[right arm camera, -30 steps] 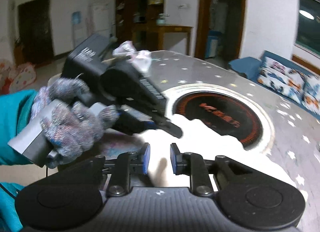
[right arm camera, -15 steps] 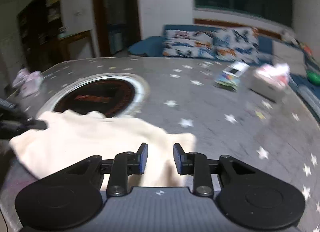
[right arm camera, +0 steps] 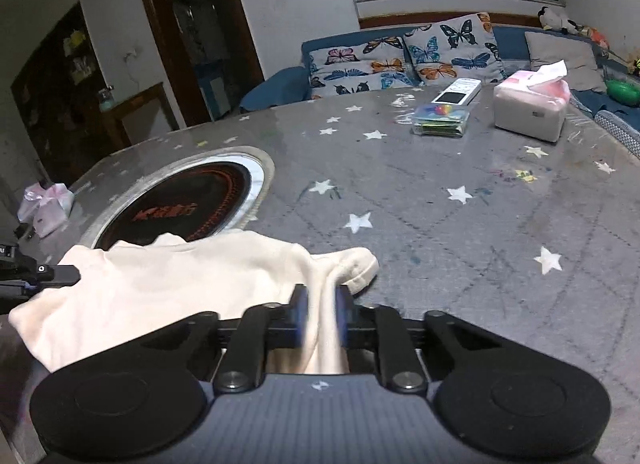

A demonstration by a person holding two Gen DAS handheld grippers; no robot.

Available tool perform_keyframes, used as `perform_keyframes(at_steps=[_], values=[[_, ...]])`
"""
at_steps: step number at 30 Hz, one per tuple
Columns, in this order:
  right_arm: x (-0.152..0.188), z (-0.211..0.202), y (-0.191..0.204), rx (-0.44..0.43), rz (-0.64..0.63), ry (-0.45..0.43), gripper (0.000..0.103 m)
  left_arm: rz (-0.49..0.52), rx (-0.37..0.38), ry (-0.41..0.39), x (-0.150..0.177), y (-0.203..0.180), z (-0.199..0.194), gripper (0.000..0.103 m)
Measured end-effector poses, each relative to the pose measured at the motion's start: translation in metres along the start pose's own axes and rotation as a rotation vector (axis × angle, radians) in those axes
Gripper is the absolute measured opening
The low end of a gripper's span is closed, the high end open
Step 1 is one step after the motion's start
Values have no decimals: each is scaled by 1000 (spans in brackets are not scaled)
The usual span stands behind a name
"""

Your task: Fold clothes

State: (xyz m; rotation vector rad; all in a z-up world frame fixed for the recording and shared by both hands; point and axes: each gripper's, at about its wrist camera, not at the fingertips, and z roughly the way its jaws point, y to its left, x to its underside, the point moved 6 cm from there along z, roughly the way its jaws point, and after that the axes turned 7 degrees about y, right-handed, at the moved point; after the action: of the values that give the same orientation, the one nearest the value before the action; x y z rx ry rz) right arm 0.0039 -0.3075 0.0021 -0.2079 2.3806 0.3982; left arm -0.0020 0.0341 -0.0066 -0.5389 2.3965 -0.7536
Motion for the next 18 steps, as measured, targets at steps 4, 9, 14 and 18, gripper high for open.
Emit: perform_keyframes(at_steps=[4, 9, 14, 18], values=[[-3, -16, 2, 6, -5, -47, 10, 62, 6, -12, -4, -18, -2, 15], [-10, -47, -12, 60, 3, -119, 9, 147, 39, -1, -6, -52, 8, 14], [-15, -74, -41, 157, 19, -161, 9, 223, 87, 41, 2, -98, 38, 13], [-19, -98, -73, 254, 38, -187, 9, 279, 142, 72, 12, -139, 65, 13]])
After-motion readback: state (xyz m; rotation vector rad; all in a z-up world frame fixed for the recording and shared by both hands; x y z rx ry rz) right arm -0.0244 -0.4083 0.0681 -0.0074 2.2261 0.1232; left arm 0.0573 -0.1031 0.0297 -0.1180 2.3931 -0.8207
